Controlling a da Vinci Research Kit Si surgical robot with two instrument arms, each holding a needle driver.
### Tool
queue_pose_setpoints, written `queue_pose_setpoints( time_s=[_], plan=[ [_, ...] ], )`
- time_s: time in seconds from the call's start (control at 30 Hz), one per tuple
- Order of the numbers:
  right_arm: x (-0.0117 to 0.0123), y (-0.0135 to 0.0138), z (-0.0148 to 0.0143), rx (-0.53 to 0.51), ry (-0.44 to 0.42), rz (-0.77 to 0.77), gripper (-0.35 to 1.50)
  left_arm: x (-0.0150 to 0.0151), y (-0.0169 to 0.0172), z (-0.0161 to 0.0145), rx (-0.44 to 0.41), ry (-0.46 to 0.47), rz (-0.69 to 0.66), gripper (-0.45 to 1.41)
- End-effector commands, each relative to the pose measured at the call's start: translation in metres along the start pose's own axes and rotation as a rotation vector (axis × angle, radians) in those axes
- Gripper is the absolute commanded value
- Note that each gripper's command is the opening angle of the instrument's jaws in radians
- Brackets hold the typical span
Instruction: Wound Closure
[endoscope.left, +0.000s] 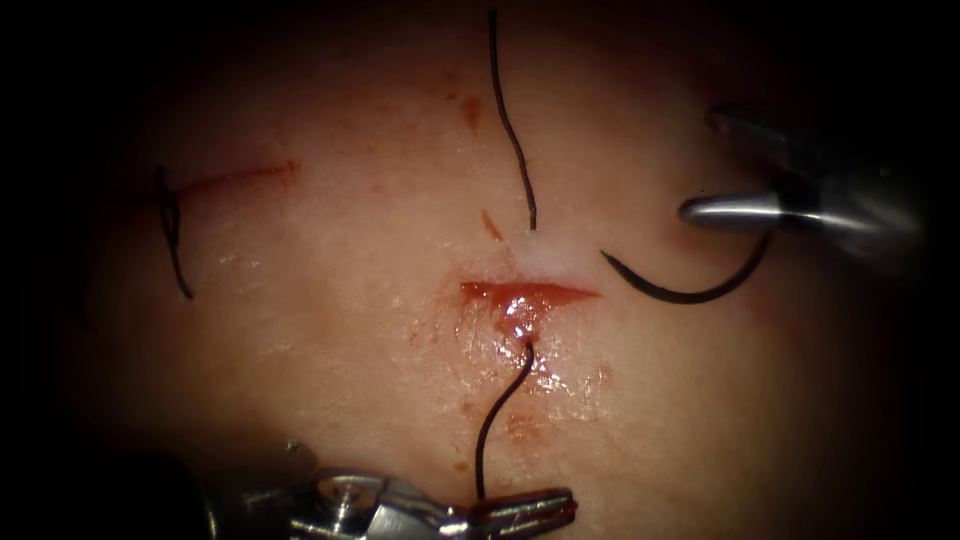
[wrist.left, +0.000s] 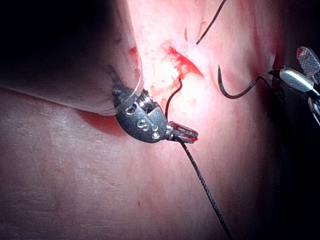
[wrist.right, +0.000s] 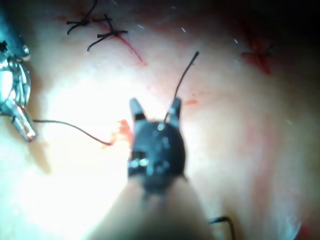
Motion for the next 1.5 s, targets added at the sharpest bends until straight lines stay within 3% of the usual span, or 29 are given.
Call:
queue_pose_setpoints(
  time_s=[0.03, 0.2, 0.33, 0.47, 0.77, 1.1, 1.5],
  plan=[
    [-0.0005, -0.0021, 0.0031, 0.025, 0.01, -0.016, 1.28, -0.0003, 0.0006, 0.0004, -0.002, 0.013, -0.006, -0.45],
    [-0.0026, -0.0052, 0.0076, 0.058, -0.01, -0.068, 1.26, 0.0003, -0.0002, -0.0001, -0.029, 0.089, -0.024, -0.45],
    [-0.0039, -0.0062, 0.0098, 0.069, -0.012, -0.092, 1.26, 0.0007, -0.0013, 0.0001, -0.06, 0.144, -0.045, -0.45],
    [-0.0068, -0.0073, 0.0119, 0.104, -0.053, -0.132, 1.26, 0.0007, -0.0026, 0.0005, -0.106, 0.193, -0.058, -0.45],
    [-0.0091, -0.0064, 0.0124, 0.108, -0.072, -0.153, 1.25, -0.0015, -0.0043, 0.0, -0.152, 0.234, -0.095, -0.45],
    [-0.0083, -0.0035, 0.0084, 0.079, -0.083, -0.185, 1.25, -0.0038, -0.0058, -0.0018, -0.144, 0.224, -0.094, -0.45],
    [-0.0085, -0.0073, 0.0078, 0.253, -0.09, -0.299, 1.23, -0.0032, -0.0075, -0.002, -0.126, 0.244, -0.11, -0.45]
  ],
)
